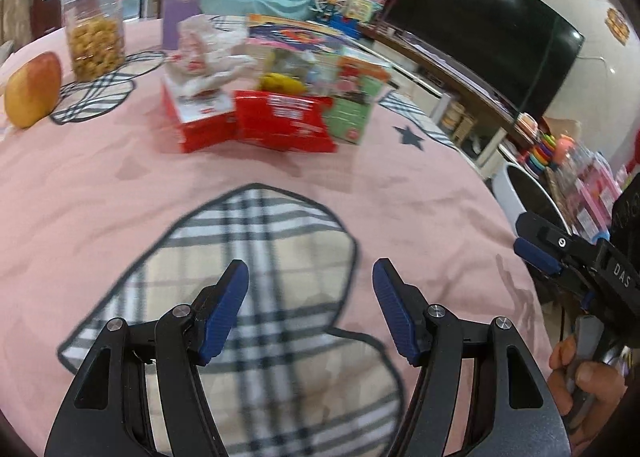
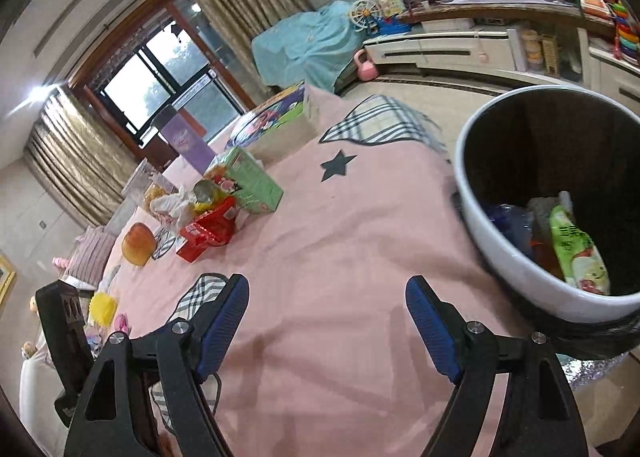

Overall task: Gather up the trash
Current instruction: 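Move both open tools back over the table toward the tissue box and milk carton, then grasp the red-white tissue box with the left tool while the right tool grasps the green milk carton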

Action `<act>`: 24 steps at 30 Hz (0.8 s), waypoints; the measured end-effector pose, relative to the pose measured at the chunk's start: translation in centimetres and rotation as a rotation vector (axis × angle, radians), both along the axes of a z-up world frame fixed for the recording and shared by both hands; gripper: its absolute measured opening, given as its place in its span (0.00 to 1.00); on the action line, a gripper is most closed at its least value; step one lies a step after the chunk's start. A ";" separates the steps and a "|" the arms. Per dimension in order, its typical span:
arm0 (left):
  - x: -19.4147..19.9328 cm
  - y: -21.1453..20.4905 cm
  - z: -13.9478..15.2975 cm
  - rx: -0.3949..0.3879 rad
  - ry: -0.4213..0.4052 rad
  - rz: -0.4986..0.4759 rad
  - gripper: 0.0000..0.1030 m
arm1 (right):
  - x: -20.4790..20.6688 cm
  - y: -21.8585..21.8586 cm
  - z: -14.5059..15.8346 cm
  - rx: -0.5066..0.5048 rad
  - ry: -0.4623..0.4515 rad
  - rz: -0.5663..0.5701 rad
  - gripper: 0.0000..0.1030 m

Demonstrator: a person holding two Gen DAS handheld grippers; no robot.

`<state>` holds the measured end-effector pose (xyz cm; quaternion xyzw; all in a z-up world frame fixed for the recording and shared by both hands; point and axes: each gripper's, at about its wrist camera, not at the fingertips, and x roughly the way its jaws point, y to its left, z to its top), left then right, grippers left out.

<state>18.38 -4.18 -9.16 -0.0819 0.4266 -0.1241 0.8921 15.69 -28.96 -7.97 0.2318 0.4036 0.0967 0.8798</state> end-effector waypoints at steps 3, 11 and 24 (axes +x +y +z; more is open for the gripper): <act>0.5 1.1 -0.1 0.002 0.002 0.025 0.64 | 0.5 0.8 -0.2 -0.002 0.002 0.014 0.80; 2.4 3.6 0.0 0.015 0.006 0.089 0.64 | 2.2 2.6 -0.6 -0.013 0.001 0.055 0.80; 7.0 5.5 -0.3 0.041 0.029 0.154 0.64 | 6.4 5.1 -1.6 -0.037 0.010 0.106 0.80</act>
